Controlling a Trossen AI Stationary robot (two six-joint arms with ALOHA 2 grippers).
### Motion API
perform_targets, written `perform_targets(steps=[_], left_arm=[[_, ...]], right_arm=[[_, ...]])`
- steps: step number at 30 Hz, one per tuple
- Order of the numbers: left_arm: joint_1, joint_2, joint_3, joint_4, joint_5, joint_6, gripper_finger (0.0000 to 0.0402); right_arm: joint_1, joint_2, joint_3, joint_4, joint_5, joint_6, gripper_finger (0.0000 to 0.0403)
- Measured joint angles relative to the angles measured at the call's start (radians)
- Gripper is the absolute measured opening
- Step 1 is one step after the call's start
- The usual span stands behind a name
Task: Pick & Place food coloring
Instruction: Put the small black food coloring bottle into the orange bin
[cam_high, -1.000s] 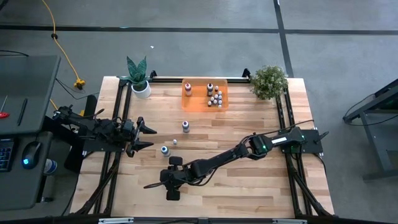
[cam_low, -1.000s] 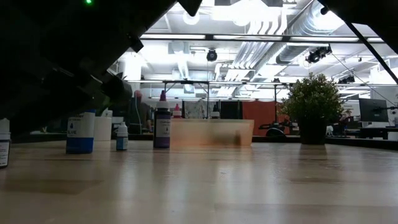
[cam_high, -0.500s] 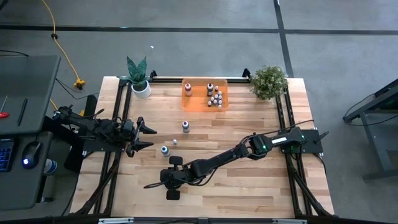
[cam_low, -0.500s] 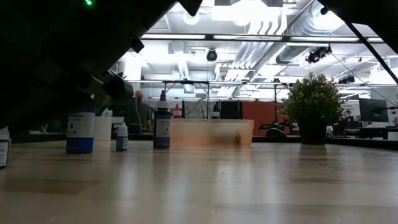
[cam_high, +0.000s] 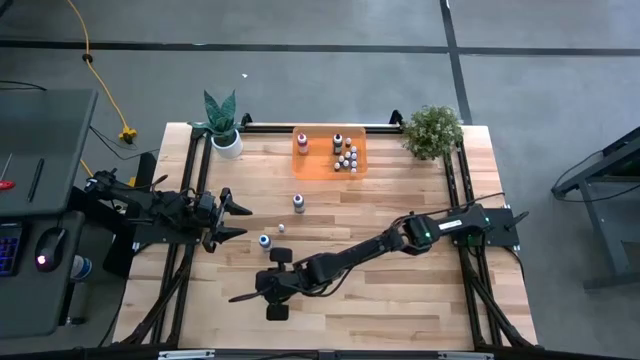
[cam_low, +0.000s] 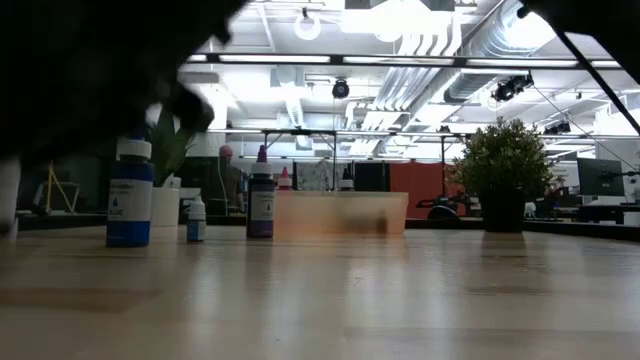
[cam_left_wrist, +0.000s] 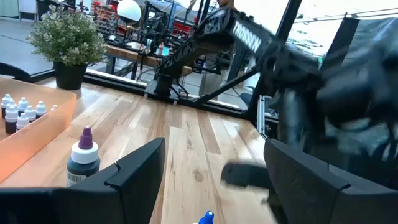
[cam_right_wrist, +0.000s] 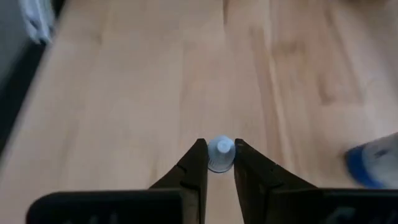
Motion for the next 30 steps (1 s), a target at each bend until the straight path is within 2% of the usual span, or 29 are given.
perform_targets(steps=[12,21,25,30], left_arm=[[0.0,0.0,0.0,0.0,0.0,0.0,0.0271],[0.0,0.0,0.0,0.0,0.0,0.0,0.0271],[0.0,0.0,0.0,0.0,0.0,0.0,0.0271],[0.0,0.0,0.0,0.0,0.0,0.0,0.0271]], right_arm=[[-0.038,-0.226,-0.002,-0.084,0.067,0.008,0.0049],[-0.109,-0.367,-0.001,-0.181,0.29,0.023,0.0049],[-0.158,-0.393,-0.001,-0.221,0.342,0.047,0.0049],[-0.227,-0.408,-0.002,-0.258,0.355,0.122,0.005]])
